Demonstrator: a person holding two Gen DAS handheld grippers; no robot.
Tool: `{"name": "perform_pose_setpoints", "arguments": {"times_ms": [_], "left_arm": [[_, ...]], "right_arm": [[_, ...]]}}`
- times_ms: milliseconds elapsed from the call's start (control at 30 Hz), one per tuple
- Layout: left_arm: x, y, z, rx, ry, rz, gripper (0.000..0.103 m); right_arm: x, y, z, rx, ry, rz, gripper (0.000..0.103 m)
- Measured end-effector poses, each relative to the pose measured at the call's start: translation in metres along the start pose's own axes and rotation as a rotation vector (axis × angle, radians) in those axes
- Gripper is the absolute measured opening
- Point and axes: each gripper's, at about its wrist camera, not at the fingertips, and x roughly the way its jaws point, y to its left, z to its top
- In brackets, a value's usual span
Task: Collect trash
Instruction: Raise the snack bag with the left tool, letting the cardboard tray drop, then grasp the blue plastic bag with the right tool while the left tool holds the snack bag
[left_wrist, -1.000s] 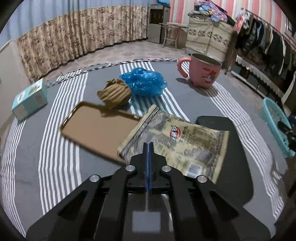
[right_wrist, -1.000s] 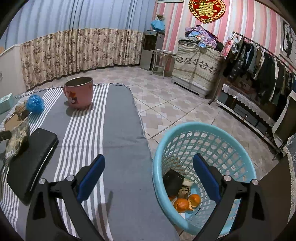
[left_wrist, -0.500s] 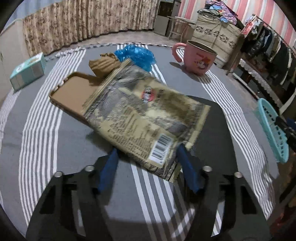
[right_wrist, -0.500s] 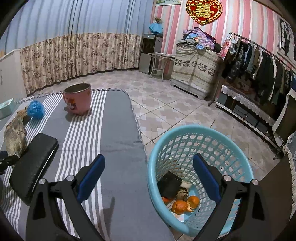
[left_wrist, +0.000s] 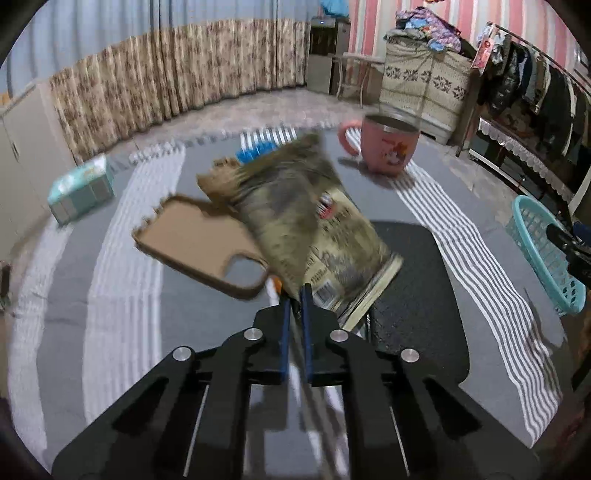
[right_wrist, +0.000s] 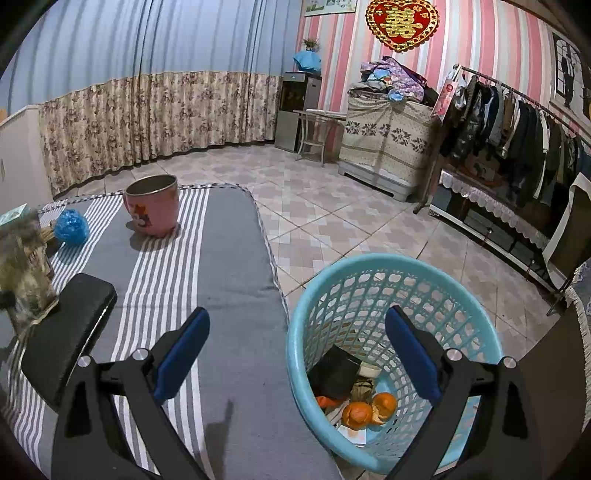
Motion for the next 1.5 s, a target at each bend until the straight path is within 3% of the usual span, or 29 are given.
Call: {"name": "perform_pose_setpoints", "arguments": {"times_ms": [233,333,500,733,900,1033,1267,1367,1433,1500], "left_arm": [[-0.022,0.039,0.021,-0.015,-0.108,0.058,0.002],[-0.023,0.06,0.036,-0.004,-0.167,0.144,0.002],[-0.014,0.095,0.057,-0.015,-0.227,0.217,0.002],[0.012,0.145,0.073,-0.053,-0.242,0.245,0.002],[0.024,0.168,0.066,-0.084,-0.247,0.274,0.002],[0.025,0.182,0.061,-0.136,-0.23,0.219,0.001],[0.032,0.191,0.057,-0.157,-0.22,0.223,0.001],[0.032,0.194,0.055,-0.166,-0.223,0.222,0.001],[0.031,0.195,0.054,-0.17,-0.229,0.218,0.001],[0.032,0.195,0.054,-0.168,-0.228,0.224,0.002]], "right_arm": [[0.0,0.022,-0.008,-0.057,0.017,0.01,0.094],[0.001,0.037,-0.011,-0.079,0.031,0.041,0.094],[-0.004,0.068,-0.006,-0.119,0.035,0.077,0.094],[-0.002,0.124,0.028,-0.119,0.032,0.166,0.094],[0.013,0.175,0.054,-0.162,0.027,0.216,0.094],[0.026,0.214,0.077,-0.173,0.025,0.253,0.094],[0.066,0.278,0.086,-0.208,0.113,0.295,0.092],[0.079,0.294,0.082,-0.225,0.145,0.323,0.075],[0.086,0.303,0.079,-0.245,0.184,0.372,0.042],[0.085,0.302,0.073,-0.253,0.196,0.396,0.029]]}}
